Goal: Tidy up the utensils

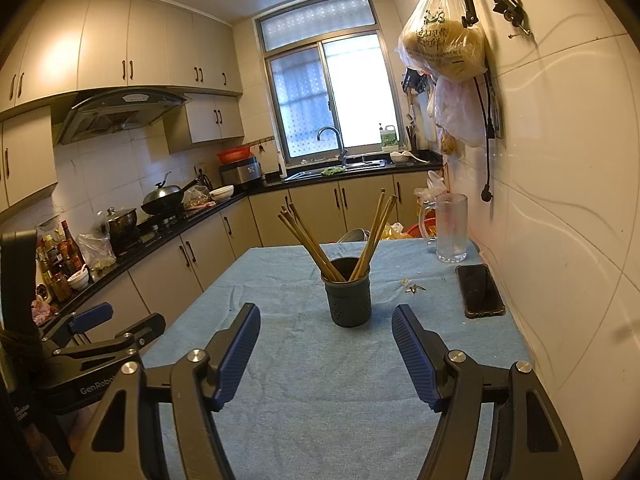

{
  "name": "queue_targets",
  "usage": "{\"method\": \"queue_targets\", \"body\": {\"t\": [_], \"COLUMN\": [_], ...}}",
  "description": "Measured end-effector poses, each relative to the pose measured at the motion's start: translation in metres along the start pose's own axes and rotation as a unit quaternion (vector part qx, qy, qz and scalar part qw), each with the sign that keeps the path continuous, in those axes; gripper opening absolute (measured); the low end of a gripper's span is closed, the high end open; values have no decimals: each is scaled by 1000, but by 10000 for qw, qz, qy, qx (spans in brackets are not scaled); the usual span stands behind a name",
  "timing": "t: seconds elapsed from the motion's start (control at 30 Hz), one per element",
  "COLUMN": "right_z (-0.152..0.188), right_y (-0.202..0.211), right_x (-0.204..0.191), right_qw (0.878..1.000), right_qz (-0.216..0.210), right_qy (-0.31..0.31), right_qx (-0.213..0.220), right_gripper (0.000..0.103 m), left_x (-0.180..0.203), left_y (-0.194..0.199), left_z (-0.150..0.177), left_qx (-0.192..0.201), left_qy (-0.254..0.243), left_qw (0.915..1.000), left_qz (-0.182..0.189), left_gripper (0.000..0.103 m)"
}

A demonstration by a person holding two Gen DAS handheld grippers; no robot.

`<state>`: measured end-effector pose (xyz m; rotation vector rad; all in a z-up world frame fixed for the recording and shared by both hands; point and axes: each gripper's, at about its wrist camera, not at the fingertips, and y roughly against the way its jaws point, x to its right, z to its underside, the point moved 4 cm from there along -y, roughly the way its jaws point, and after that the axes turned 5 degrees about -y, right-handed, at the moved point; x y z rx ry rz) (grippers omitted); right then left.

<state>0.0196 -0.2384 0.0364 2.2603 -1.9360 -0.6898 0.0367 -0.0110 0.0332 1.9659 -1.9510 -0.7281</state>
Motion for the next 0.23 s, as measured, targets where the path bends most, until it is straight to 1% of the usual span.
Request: {"method": "queue_targets", "body": {"t": [0.13,0.23], "right_z": [0,1], "right_y": [-2,-7], "right_x": [0,-1], "right_qw": [10000,10000], "right_qz": [13,22], "right_qy": [21,36], "right_qx": [-26,-65], "right_gripper": [71,71], "left_x": [-2,-3], "left_y": [-4,-5], "left_z": [2,2], "left_qx": [-23,63], "left_qy": [29,55], "left_qw": [10000,9999], "left_qz": [56,79], "left_gripper": [85,85]}}
